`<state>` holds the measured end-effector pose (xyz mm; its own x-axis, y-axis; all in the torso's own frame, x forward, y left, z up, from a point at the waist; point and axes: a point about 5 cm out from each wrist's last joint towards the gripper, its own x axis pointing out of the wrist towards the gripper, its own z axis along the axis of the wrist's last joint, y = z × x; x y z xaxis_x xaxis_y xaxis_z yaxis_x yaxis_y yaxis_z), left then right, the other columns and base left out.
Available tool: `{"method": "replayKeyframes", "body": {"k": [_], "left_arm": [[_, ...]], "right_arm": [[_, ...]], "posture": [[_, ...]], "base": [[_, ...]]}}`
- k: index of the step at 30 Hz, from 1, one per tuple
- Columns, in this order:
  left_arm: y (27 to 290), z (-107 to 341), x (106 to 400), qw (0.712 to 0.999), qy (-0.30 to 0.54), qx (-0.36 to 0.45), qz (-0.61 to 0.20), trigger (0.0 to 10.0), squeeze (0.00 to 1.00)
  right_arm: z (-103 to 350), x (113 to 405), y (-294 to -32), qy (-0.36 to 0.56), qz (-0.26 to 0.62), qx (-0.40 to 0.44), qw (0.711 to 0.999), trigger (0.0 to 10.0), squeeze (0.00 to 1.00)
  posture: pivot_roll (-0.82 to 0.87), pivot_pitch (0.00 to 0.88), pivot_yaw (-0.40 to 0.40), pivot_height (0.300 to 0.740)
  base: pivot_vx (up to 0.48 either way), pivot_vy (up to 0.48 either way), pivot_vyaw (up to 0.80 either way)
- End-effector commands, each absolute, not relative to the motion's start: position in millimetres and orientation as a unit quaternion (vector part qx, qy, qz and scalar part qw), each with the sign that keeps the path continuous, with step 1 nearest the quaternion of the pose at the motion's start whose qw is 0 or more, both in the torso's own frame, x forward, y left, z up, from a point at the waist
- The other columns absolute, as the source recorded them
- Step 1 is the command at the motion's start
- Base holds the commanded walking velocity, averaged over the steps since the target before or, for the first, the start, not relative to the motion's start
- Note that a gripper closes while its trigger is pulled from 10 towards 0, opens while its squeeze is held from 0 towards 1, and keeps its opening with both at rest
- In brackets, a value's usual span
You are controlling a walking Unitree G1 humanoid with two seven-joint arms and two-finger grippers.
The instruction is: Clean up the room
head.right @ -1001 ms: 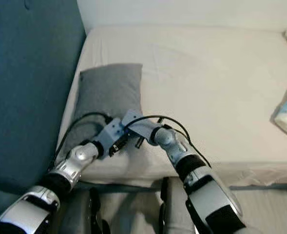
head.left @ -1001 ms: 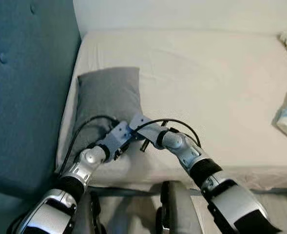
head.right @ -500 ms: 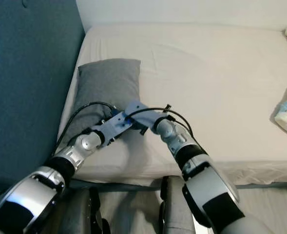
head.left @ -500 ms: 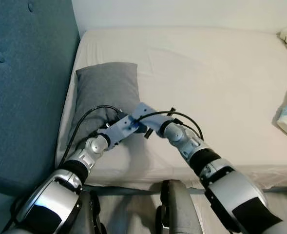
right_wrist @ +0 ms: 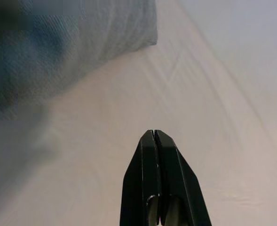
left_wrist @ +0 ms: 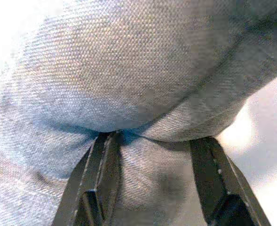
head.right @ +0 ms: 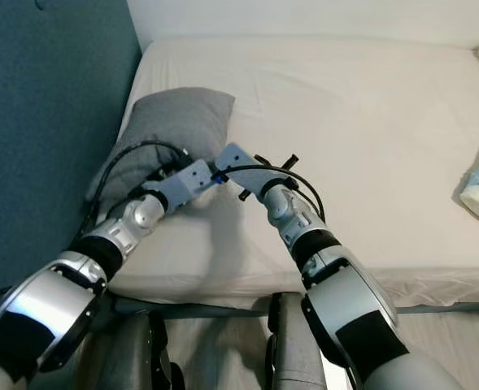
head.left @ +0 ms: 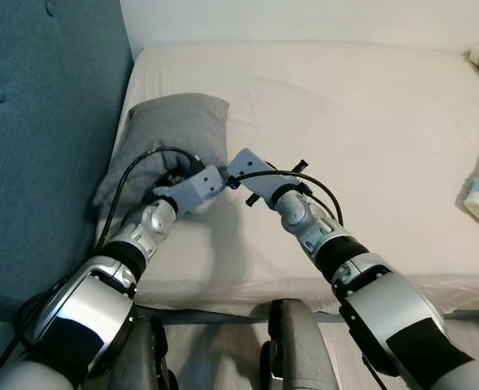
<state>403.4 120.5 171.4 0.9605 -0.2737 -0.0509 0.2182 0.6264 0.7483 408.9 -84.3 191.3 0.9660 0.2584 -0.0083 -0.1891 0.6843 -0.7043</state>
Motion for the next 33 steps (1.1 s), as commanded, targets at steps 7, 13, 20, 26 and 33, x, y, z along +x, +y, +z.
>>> {"method": "replayKeyframes", "body": {"k": [7,13,20,26,33], "left_arm": [[101,76,340,0.905,0.054,0.221,-0.359,10.0,0.0],[85,51,296,0.905,0.037,0.166,-0.389,10.0,0.0],[117,63,298,0.955,0.029,0.066,-0.288,10.0,0.0],[160,59,295,0.982,0.068,-0.026,-0.175,10.0,0.0],[177,53,293,0.992,0.085,-0.06,-0.069,10.0,0.0]], "right_arm": [[141,390,-78,0.029,0.155,-0.215,0.964,10.0,0.0],[116,378,-83,0.051,0.142,-0.163,0.975,10.0,0.0],[110,368,-84,0.029,0.138,-0.068,0.988,10.0,0.0],[112,346,-105,-0.034,0.117,0.019,0.992,10.0,0.0],[98,335,-134,-0.026,0.064,0.005,0.998,10.0,0.0]], "posture": [[0.01,0.331,-0.055,0.585],[0.02,0.32,-0.062,0.585],[0.03,0.286,-0.072,0.585],[0.04,0.236,-0.061,0.585],[0.03,0.205,-0.047,0.585]], "base": [[0.0,0.0,0.0],[0.0,0.0,0.0],[0.0,0.0,0.0],[0.0,0.0,0.0],[0.0,0.0,0.0]]}}
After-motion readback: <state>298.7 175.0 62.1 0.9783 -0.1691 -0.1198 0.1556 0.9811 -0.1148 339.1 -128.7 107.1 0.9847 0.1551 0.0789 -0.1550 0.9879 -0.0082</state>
